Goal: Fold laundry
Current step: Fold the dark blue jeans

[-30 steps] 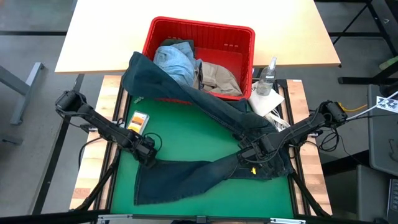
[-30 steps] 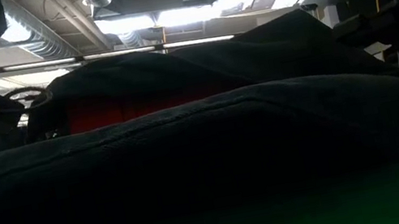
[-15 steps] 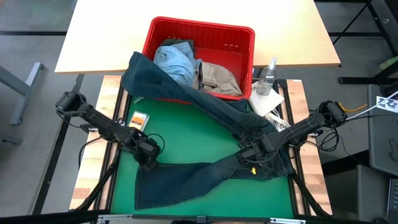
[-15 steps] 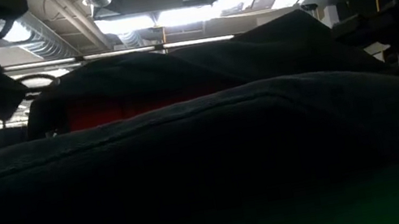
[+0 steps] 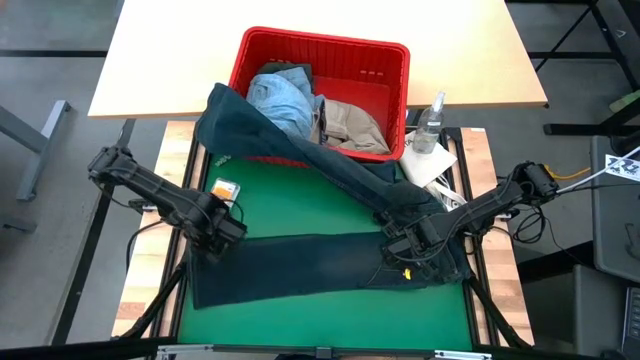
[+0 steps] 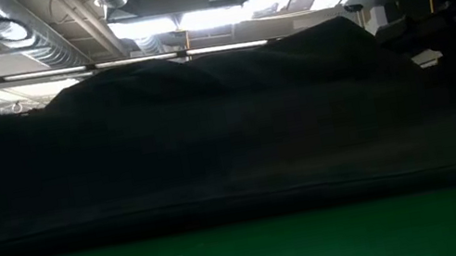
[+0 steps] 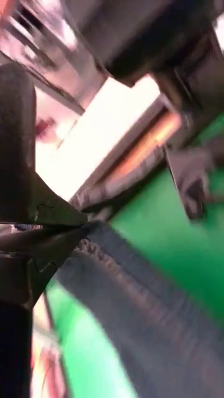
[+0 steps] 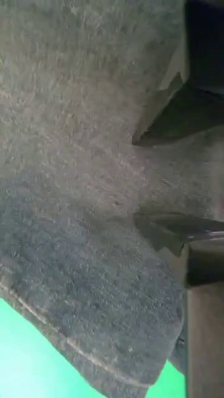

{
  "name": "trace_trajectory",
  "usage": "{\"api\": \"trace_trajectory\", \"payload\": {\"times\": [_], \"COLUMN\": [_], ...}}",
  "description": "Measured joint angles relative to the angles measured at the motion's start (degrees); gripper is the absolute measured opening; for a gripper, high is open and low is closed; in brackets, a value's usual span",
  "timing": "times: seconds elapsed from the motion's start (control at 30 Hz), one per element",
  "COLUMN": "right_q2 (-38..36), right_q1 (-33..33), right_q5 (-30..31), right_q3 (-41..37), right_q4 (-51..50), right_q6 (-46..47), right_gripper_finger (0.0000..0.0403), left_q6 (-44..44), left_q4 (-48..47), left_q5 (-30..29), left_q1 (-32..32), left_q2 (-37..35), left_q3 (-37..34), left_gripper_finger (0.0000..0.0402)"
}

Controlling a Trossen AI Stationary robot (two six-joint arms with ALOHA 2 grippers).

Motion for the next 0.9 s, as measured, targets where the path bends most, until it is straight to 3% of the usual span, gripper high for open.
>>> {"api": "trace_trajectory", "payload": {"times": [0.2, 0.5, 0.73, 0.9], "right_q2": [0.0, 0.0, -0.9, -3.1], "right_q1": [0.0, 0.0, 0.0, 0.0], "right_q5": [0.1, 2.4, 2.5, 2.7], "right_q3": [0.0, 0.0, 0.0, 0.0], "right_q4": [0.8, 1.4, 1.3, 0.8], "right_q6": [0.0, 0.1, 0.0, 0.0], "right_gripper_finger": [0.0186, 0.0186, 0.0186, 0.0186], "left_q6": [-5.5, -5.1, -2.7, -2.5], "left_q4": [-1.1, 4.0, 23.0, 41.0], "left_q5": [-0.5, 8.6, 10.4, 7.8], "left_q1": [0.3, 2.0, 4.2, 6.8], "left_q2": [-1.0, -1.1, -1.1, -1.1], "left_q3": [0.8, 0.8, 0.8, 0.8], "left_gripper_finger": [0.0, 0.0, 0.0, 0.0]}}
